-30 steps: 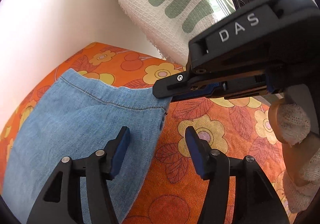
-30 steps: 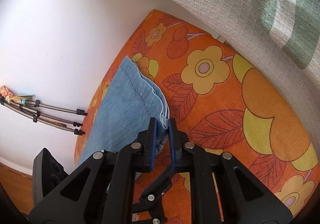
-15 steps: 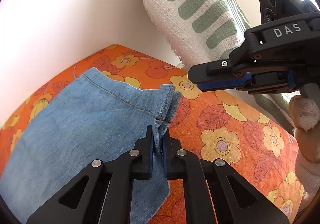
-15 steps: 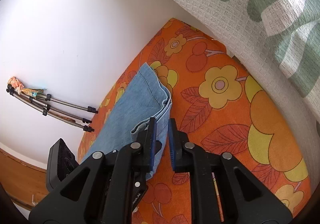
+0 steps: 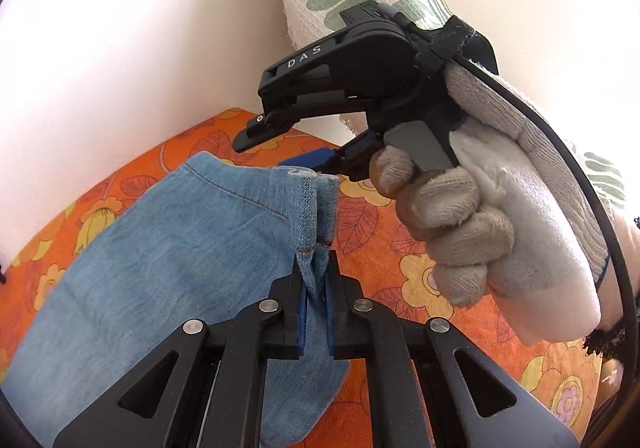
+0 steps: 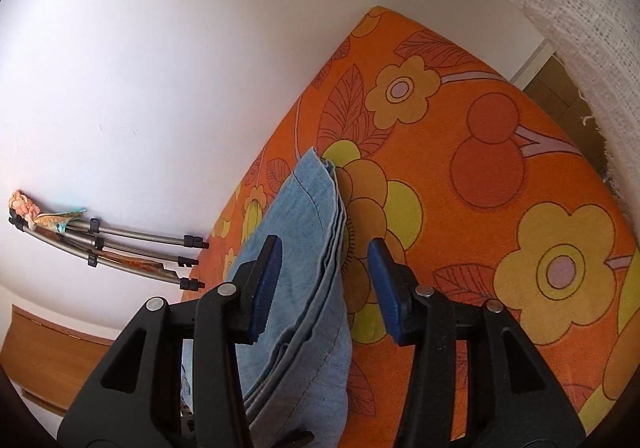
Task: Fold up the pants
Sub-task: 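Lift the hems with both tools and carry them toward the waistband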
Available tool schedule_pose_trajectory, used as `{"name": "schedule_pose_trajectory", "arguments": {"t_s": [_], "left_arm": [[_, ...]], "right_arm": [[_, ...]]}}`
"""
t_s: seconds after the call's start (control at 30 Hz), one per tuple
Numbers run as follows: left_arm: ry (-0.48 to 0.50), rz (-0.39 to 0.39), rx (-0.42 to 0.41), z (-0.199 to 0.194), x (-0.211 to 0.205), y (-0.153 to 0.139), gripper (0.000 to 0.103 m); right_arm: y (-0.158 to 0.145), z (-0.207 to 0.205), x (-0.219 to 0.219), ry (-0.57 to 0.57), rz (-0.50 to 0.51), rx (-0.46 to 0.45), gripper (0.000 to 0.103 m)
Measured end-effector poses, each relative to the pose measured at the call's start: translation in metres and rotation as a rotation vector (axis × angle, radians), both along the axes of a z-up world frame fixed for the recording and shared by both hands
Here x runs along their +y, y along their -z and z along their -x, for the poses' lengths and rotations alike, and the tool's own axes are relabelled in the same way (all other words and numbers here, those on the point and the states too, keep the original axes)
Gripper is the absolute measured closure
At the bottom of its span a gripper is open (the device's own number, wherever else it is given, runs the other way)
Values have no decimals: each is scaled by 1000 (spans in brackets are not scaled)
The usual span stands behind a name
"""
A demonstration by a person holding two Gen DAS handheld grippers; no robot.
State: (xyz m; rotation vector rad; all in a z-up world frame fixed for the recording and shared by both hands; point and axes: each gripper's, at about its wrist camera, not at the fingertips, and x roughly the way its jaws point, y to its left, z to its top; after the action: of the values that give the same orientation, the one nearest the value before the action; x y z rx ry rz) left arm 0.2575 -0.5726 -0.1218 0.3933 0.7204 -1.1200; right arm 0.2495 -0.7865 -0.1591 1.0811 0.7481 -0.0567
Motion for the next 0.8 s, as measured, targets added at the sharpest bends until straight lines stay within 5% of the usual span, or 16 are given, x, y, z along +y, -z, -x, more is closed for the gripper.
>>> {"name": "schedule_pose_trajectory", "arguments": {"t_s": [0.23,0.27,0.33,0.4,0.8], "left_arm": [[8,43,33,4,5,-8,97],[6,51,39,6,8,-11,97],[-1,66,51,7,13,-17,97],[-6,81,52,6,15,-21,97],[-4,238,23,14,29,-110,98]], "right_arm": [[9,-34,7,-58,42,78,55],[11,-37,9,-60,37,82,60],[12,-43,11,-77,5,69,89],[7,-47,16,-76,21,56,96],[-131,-29,40,-86,251,-110,98]]}}
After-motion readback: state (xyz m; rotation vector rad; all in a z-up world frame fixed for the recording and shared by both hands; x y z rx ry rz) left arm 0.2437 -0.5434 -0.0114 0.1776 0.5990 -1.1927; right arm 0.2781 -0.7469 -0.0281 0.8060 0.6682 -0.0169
